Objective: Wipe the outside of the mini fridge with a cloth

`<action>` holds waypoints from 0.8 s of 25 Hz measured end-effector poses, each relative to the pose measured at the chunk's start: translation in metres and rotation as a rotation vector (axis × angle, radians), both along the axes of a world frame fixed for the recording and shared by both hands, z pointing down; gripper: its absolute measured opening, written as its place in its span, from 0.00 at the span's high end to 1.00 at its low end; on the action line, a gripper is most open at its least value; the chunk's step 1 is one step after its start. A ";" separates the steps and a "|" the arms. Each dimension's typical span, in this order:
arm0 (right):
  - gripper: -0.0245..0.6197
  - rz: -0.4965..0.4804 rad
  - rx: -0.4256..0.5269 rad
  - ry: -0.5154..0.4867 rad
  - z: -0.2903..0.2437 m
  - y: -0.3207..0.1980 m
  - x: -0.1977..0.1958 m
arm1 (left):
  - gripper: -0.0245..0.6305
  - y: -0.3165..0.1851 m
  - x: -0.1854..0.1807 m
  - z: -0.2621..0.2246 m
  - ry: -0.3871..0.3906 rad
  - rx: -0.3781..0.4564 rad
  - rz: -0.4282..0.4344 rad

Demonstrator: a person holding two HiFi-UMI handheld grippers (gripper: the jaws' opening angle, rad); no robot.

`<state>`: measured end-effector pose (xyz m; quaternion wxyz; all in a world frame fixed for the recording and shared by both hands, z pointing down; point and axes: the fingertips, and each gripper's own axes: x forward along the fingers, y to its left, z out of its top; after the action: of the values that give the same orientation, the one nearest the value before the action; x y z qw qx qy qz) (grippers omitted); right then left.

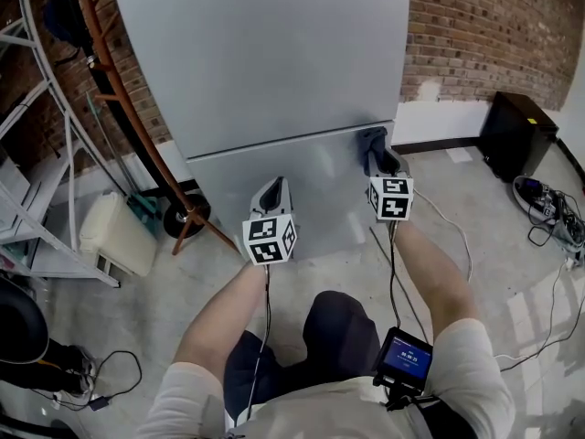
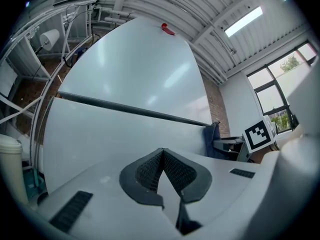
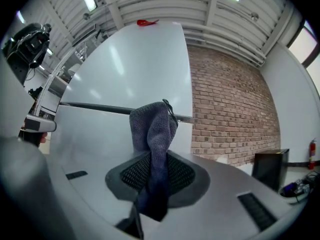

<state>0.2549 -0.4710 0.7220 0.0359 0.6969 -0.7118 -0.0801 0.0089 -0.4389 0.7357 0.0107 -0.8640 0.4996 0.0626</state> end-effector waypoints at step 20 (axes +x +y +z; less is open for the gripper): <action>0.83 -0.235 0.035 -0.016 -0.003 0.016 -0.133 | 0.96 -0.004 -0.069 0.005 0.035 -0.019 -0.108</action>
<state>0.1218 -0.4547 0.7187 0.0085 0.6098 -0.7873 -0.0904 -0.0603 -0.4431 0.7412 -0.0030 -0.8347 0.5460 0.0721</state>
